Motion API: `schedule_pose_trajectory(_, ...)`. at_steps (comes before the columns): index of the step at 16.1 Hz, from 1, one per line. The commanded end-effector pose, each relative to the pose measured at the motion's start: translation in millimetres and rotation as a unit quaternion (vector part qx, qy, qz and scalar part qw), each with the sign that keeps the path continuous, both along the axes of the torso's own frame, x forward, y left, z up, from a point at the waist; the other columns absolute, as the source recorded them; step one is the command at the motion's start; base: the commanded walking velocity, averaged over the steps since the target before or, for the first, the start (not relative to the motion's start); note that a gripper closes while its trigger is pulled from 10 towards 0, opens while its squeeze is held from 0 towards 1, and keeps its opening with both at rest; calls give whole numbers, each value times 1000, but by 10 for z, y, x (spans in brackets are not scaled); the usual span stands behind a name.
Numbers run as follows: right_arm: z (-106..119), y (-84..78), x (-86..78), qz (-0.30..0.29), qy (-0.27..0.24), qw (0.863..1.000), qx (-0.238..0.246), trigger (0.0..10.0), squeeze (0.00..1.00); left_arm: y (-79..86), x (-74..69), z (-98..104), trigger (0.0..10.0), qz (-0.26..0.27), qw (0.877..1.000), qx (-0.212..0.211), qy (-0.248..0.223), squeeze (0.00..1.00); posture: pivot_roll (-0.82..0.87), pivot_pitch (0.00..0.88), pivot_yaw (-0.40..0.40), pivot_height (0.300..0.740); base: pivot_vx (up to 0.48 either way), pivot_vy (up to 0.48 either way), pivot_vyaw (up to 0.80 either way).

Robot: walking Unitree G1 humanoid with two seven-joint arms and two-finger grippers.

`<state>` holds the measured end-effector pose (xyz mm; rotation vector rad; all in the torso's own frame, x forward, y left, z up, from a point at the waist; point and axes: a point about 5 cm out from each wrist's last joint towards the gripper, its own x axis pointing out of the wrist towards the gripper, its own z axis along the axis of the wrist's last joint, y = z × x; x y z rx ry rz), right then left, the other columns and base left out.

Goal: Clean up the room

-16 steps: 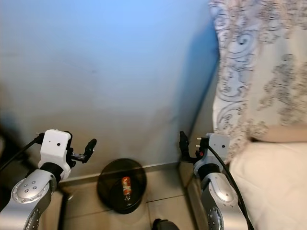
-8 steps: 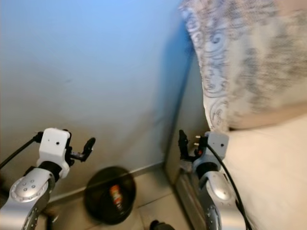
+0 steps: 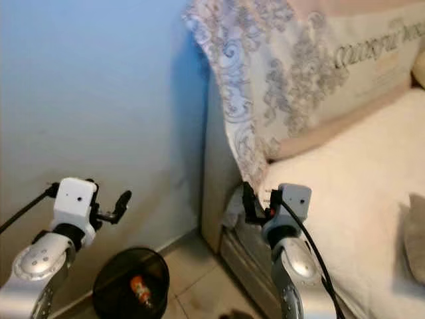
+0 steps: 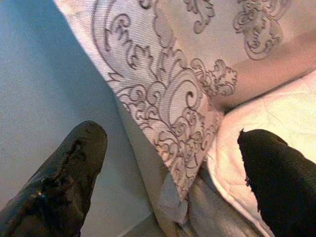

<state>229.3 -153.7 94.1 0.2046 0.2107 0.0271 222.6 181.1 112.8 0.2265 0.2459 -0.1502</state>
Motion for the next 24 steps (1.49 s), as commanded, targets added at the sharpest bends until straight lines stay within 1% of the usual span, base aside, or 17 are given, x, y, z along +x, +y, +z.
schedule_pose_trajectory(1,12,-78,0,-11,-3,1000,-13,10000,1000,-57,17,14,10000,-10,1000,-2,-6,0,15,0,11,740,0,0,-756)
schedule_pose_trajectory(4,27,-86,5,-9,-11,1000,-22,10000,1000,-72,24,12,10000,-14,1000,-2,-8,0,14,0,9,740,0,0,0)
schedule_pose_trajectory(9,17,-105,10,-12,-10,999,-28,10000,1000,-97,37,9,10000,-18,1000,-1,-12,0,12,0,6,740,0,0,0)
schedule_pose_trajectory(18,7,-93,20,-9,-8,999,-30,10000,1000,-122,53,10,10000,-24,1000,0,-14,0,12,0,5,740,0,0,-780)
schedule_pose_trajectory(21,11,-94,26,-9,-9,999,-31,10000,1000,-128,60,12,10000,-25,1000,0,-15,0,12,0,4,740,0,-264,-800)
schedule_pose_trajectory(24,22,-93,36,-8,-13,999,-35,10000,1000,-134,71,13,10000,-26,1000,0,-16,0,10,0,5,740,0,-265,0)
